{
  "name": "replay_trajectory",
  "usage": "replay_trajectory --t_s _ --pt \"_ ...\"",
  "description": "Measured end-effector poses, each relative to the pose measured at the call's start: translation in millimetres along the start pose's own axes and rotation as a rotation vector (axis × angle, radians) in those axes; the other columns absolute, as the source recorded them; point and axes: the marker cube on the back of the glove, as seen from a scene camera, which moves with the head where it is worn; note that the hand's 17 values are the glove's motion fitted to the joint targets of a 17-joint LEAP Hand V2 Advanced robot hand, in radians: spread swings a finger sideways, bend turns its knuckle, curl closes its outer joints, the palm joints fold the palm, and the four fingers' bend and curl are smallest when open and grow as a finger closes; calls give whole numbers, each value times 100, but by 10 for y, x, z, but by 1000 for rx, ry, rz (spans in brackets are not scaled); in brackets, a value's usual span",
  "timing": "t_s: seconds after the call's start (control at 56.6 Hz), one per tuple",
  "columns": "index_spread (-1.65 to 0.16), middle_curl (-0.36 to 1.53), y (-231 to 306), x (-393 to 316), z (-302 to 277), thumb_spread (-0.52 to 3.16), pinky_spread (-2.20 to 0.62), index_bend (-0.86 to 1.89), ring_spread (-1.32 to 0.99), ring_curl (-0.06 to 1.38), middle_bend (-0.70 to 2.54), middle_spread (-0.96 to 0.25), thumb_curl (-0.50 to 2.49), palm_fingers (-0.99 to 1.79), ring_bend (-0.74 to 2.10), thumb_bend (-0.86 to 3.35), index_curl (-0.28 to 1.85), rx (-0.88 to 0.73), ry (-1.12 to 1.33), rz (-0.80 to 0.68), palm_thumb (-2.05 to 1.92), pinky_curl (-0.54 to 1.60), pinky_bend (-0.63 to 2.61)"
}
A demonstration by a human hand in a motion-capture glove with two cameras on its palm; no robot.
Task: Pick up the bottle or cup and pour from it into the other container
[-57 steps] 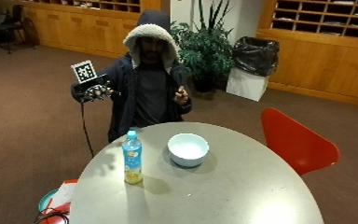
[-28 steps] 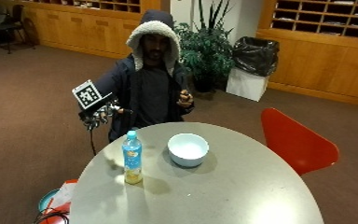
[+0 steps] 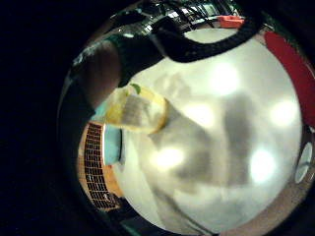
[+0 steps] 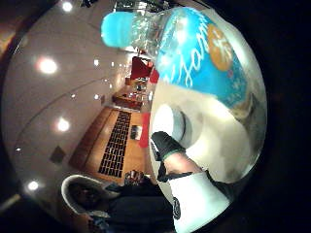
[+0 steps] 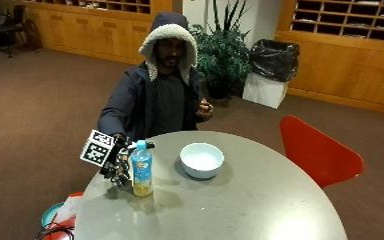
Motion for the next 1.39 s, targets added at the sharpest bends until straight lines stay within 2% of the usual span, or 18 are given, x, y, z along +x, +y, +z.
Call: replay_trajectory --t_s 0.159,0.283,0.53,0.848,1.024,1.059,1.13,1.218,1.324,1.395 --pt "-26 35 -196 79 186 83 34 9 21 28 28 7 38 40 35 -2 17 30 -103 -51 61 37 58" --pt "-26 36 -323 101 264 79 32 8 16 31 33 -1 40 55 44 -2 16 85 -162 -57 70 35 56" --pt "-30 38 -440 136 374 70 24 13 -6 35 38 -17 46 99 56 3 21 122 -278 -62 99 32 41" --pt "-29 42 -426 142 402 47 8 11 -17 40 32 -24 58 110 56 -2 26 150 -328 -83 107 35 38" --pt "-28 44 -397 -122 170 38 -1 11 -18 41 32 -24 62 116 57 -4 27 216 -342 -128 106 37 44" --pt "-28 44 -376 -224 94 37 -3 11 -18 42 32 -24 62 117 58 -4 27 221 -335 -159 104 37 45" --pt "-27 45 -251 -365 -47 37 -6 12 -18 43 33 -24 62 120 62 -5 27 162 -282 -309 100 38 46" --pt "-26 46 -244 -736 -120 38 -8 12 -18 44 34 -23 63 120 63 -5 28 209 -233 -271 98 38 46" --pt "-26 47 -116 -1066 -153 39 -9 13 -19 44 35 -23 63 120 64 -4 29 94 -95 -310 97 38 47" --pt "-26 48 -92 -1289 -97 39 -9 13 -19 44 36 -23 64 120 65 -4 30 73 0 -338 97 39 47"
